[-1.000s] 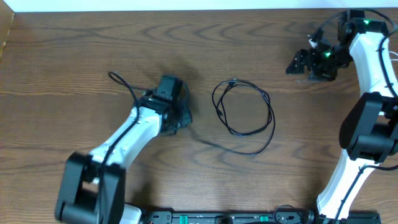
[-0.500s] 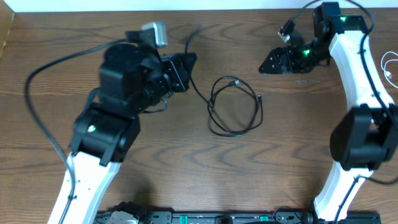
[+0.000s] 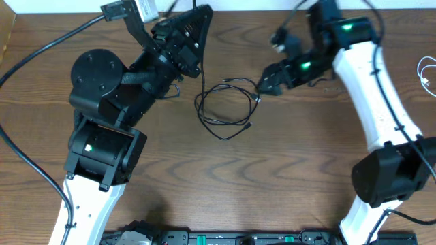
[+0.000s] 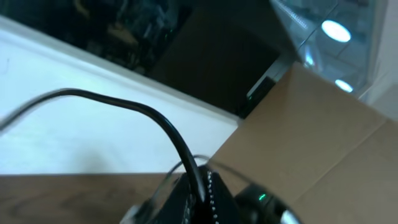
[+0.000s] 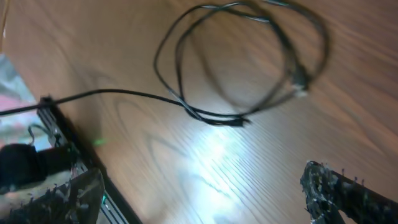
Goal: Untangle cables
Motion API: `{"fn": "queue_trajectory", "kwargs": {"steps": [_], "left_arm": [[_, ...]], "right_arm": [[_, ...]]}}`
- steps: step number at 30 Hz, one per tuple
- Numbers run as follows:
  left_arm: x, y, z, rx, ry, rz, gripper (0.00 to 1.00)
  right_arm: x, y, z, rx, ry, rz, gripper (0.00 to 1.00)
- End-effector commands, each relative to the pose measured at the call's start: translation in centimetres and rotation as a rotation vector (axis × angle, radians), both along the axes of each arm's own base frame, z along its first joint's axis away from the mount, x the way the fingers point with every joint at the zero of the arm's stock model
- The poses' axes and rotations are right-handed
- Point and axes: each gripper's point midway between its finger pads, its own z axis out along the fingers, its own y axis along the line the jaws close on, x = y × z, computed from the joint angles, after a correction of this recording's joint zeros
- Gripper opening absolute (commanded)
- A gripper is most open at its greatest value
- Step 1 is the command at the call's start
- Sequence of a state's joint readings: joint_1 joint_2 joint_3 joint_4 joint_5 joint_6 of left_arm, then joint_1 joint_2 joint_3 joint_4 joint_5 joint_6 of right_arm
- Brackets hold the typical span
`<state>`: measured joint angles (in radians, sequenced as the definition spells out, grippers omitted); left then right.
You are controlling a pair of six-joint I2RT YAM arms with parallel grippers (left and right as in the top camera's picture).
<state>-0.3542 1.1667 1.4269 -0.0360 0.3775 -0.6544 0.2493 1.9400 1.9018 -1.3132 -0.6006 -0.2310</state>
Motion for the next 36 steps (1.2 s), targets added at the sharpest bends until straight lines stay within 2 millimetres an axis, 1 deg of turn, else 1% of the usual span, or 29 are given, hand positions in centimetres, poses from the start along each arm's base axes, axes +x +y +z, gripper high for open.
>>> {"fn": "queue_trajectory", "kwargs": {"steps": [1,4,7,10,11,13,15,19,22,26,27,31,33,36], "left_arm": [[-0.6,0.4,2.5,-0.070,-0.039,0.003,0.07],[-0.9,0.9,3.7,-0.093,-0.069,0.008,0.07],[-1.4,2.6,5.2,-0.101,-0.099,0.047,0.08],[-1.8,4.6,6.1,-0.099,-0.105,0.100,0.08],[-1.8,5.8,6.3,-0.099,-0.098,0.134,0.08],[-1.8,6.7,6.4,-0.110,-0.089,0.153,0.07],[-1.7,7.3,6.4,-0.123,-0.078,0.160,0.07],[-1.3,8.0,6.1,-0.142,-0.050,0.143,0.07],[-1.3,8.3,6.0,-0.140,-0.046,0.136,0.07],[-1.2,8.7,6.0,-0.153,-0.038,0.142,0.07],[-1.3,8.8,6.1,-0.157,-0.036,0.142,0.07],[-1.3,8.7,6.0,-0.158,-0.034,0.138,0.08],[-1.3,8.6,6.0,-0.157,-0.034,0.135,0.07],[-1.3,8.7,6.0,-0.157,-0.034,0.136,0.07]], "right_arm": [[-1.2,3.4,-2.2,-0.018,0.005,0.103,0.98],[-1.2,5.4,-3.0,-0.013,-0.041,0.152,0.99],[-1.7,7.2,-3.4,0.012,-0.081,0.219,0.99],[-3.0,9.1,-3.2,0.086,-0.106,0.319,0.99],[-4.1,10.5,-2.7,0.176,-0.119,0.396,0.99],[-5.1,11.6,-2.2,0.257,-0.137,0.465,0.99],[-5.7,12.4,-2.1,0.311,-0.146,0.498,0.99],[-6.7,14.5,-2.9,0.383,-0.177,0.553,0.95],[-7.5,15.8,-3.9,0.397,-0.211,0.592,0.92],[-8.2,17.6,-4.8,0.410,-0.263,0.630,0.93],[-8.1,18.1,-5.1,0.407,-0.286,0.633,0.93],[-7.4,19.9,-7.2,0.323,-0.377,0.599,0.93],[-8.0,20.6,-7.8,0.313,-0.387,0.606,0.94],[-9.4,21.2,-8.5,0.315,-0.377,0.634,0.94]]}}
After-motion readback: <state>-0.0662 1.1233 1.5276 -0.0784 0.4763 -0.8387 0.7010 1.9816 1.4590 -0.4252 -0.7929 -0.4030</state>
